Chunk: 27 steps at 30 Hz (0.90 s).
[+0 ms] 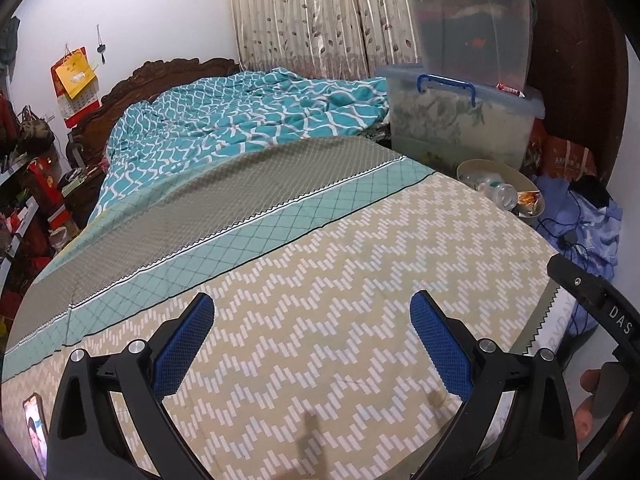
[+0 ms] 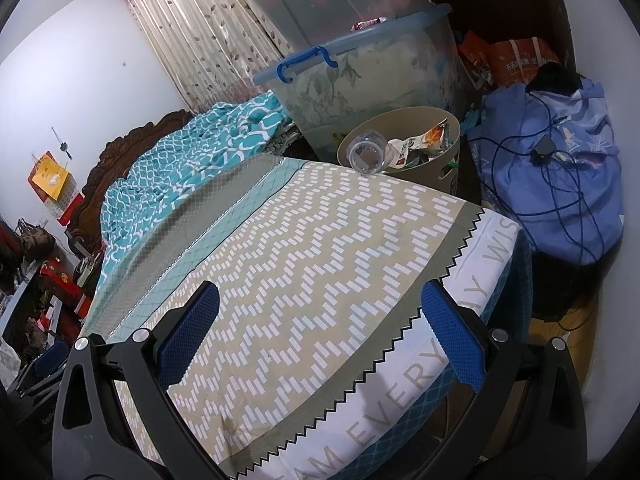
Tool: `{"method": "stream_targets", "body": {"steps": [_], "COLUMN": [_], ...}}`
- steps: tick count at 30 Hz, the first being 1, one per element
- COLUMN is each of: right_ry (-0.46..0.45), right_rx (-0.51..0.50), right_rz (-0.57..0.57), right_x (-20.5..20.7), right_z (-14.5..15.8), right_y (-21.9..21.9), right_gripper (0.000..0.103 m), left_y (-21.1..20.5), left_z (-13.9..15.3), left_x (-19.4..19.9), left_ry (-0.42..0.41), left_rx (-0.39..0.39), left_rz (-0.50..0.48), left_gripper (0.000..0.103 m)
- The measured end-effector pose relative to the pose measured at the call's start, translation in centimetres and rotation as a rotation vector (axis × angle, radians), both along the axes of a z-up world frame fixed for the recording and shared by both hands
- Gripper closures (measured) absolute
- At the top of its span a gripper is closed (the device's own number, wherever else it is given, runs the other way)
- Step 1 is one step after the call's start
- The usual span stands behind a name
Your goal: Collect trash
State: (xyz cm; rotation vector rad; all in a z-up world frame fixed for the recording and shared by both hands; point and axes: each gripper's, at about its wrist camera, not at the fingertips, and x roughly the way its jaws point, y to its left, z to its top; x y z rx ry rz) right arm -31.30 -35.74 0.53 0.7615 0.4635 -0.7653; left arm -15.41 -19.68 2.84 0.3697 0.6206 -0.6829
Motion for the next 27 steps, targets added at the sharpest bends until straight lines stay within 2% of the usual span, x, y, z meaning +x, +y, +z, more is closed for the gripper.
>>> {"method": "stream_targets", "body": {"steps": [6,13,27], "right_ry": [-0.005,-0.026,-0.026], "right_rx": [-0.006,-0.069,-0.057], "right_rz": [-0.008,-0.016,-0.026], "right_x": [-0.1,-0.4,-0.6], "right_z": [0.2,1.3,1.1], "right_y": [0.0,0.6,0.1], "right_gripper": [0.003,0.003,0.003], "left_y": [-0.3,-0.5,-0.8], "left_z": [0.1,0.4,0.3], "left_x": [-0.2,-1.2,-1.9], "left_ry": [-0.005,-0.038,-0.041], "left_rx": [-0.006,-0.002,0.010], "left_rz": [-0.003,-0.008,-0.037], "left_gripper": [0.008,0.008,0.008]}}
